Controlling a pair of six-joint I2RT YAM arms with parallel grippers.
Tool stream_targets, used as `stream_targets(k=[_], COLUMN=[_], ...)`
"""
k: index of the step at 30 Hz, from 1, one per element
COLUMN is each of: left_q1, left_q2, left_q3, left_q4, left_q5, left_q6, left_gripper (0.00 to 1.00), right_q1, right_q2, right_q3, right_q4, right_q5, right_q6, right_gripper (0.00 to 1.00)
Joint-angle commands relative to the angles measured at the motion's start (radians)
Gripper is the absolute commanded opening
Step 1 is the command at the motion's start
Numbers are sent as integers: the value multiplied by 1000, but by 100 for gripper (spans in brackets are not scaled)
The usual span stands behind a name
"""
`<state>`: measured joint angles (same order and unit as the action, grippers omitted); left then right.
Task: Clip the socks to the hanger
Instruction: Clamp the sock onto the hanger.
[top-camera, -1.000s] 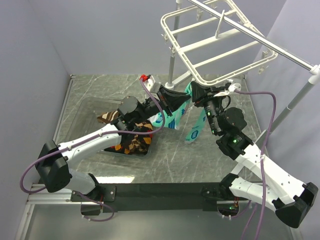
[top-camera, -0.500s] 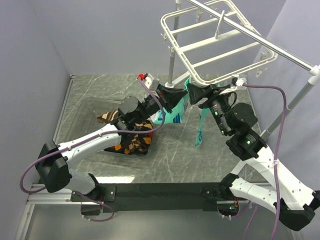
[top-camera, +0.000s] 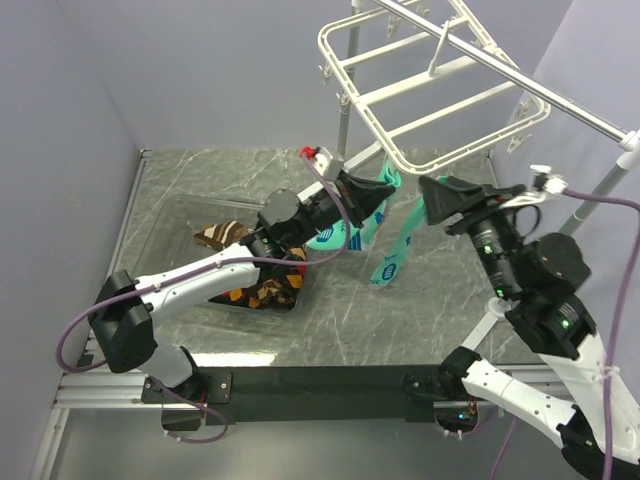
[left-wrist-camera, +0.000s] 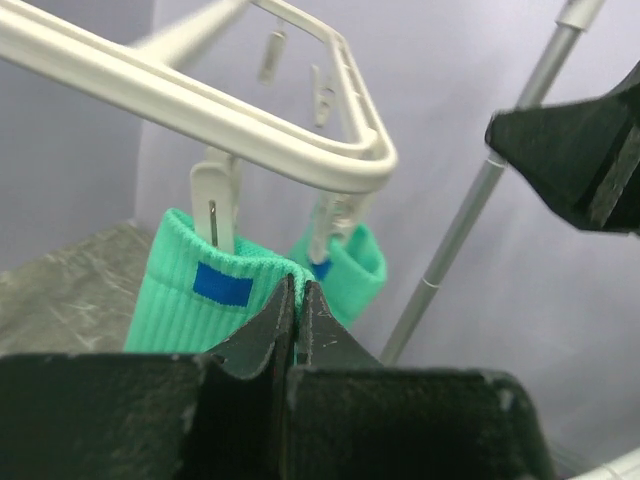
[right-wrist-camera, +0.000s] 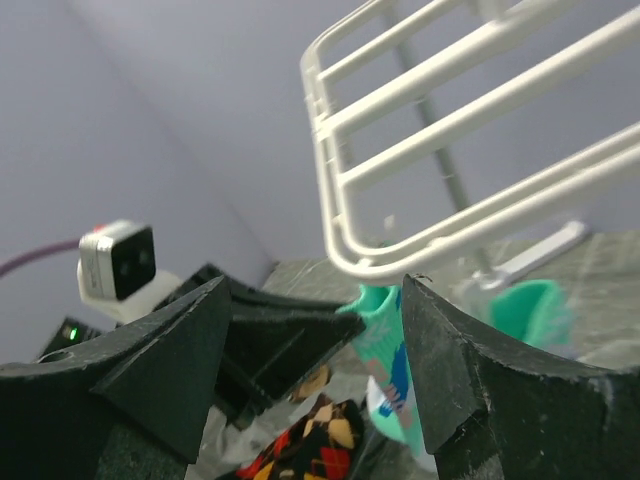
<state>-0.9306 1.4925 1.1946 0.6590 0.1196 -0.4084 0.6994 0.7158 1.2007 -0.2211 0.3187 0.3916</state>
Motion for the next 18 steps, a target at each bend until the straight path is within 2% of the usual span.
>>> stream_targets(k=[1, 4, 8, 11, 13, 14, 15, 18], left_q1=[-53, -69, -74, -76, -77, -77, -77, -77], left_q2=[35, 81, 146, 183, 175, 166, 154, 77], left_q3=[94, 144, 221, 263, 248, 235, 221, 137], left_q4=[-2, -15, -19, -30, -33, -35, -35, -73], left_q5=[23, 23, 34, 45, 35, 28, 28, 8], left_q6=[29, 31, 8, -6, -7, -3, -1, 28], left_gripper=[1, 1, 0, 4, 14, 24, 30, 43], right_q1=[-6, -6, -6, -6, -6, -6, -6, -6], right_q2=[-32, -42, -53, -53, -49, -47, -46, -45], right_q3=[65, 83, 92, 94, 99, 99, 97, 82], right_q4=[-104, -127, -132, -130, -135, -139, -138, -120], right_q5=[183, 252, 263, 272, 269, 270, 270, 263], right_q6=[-33, -56, -71, -85, -95, -100, -102, -115], right_gripper=[75, 75, 76, 76, 76, 76, 76, 76])
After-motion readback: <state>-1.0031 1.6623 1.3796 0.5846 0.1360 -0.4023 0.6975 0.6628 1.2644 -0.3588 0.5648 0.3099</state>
